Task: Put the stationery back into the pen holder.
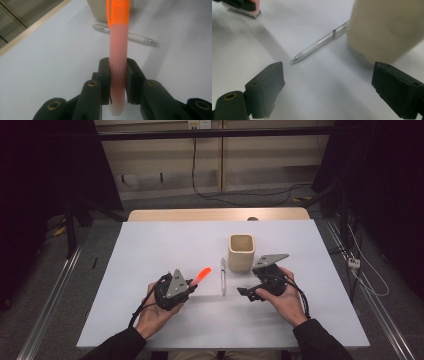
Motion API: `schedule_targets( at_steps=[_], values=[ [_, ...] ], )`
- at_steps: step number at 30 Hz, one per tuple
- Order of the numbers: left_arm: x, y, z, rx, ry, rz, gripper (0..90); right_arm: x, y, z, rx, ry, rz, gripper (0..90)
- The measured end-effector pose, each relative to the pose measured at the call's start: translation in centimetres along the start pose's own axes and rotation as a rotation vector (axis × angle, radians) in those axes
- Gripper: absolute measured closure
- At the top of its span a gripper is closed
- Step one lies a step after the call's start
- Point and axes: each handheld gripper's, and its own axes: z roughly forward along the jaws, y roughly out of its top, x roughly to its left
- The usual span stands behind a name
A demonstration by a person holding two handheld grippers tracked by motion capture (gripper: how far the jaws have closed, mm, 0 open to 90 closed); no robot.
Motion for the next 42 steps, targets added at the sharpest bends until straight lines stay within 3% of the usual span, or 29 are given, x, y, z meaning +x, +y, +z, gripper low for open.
schedule_targets(
  at_steps=[4, 9, 13, 15, 22, 28, 37, 42],
  values=[
    [0.4, -0.1, -0.3, -0.024, -0.029, -0.072, 77.2, -0.4, -0.6, -0.4, -0.037, -0.037, 0.036, 9.4],
    [1.0, -0.2, -0.7, -0.050, -0.068, -0.157, 77.2, -0.3, -1.7, -0.9, -0.055, -0.095, 0.032, 9.3],
    [1.4, -0.4, -1.0, -0.060, -0.097, -0.250, 77.1, -0.2, -2.7, -1.4, -0.075, -0.147, 0.031, 8.4],
    [1.5, -0.3, -1.3, -0.070, -0.106, -0.274, 77.1, -0.2, -3.0, -1.7, -0.088, -0.168, 0.034, 8.4],
    [1.5, 0.0, -1.8, -0.099, -0.098, -0.300, 77.2, -0.6, -4.1, -2.8, -0.137, -0.222, 0.063, 8.5],
    [0.5, 1.5, -2.2, -0.133, -0.089, -0.260, 77.1, -0.8, -5.2, -3.9, -0.167, -0.250, 0.087, 8.6],
    [1.7, 2.6, -1.3, -0.149, -0.067, -0.284, 77.1, -0.7, -6.8, -4.7, -0.195, -0.297, 0.148, 7.8],
    [2.3, 3.5, -0.6, -0.166, -0.060, -0.290, 77.1, -0.6, -7.3, -4.7, -0.173, -0.286, 0.159, 7.7]
  ],
)
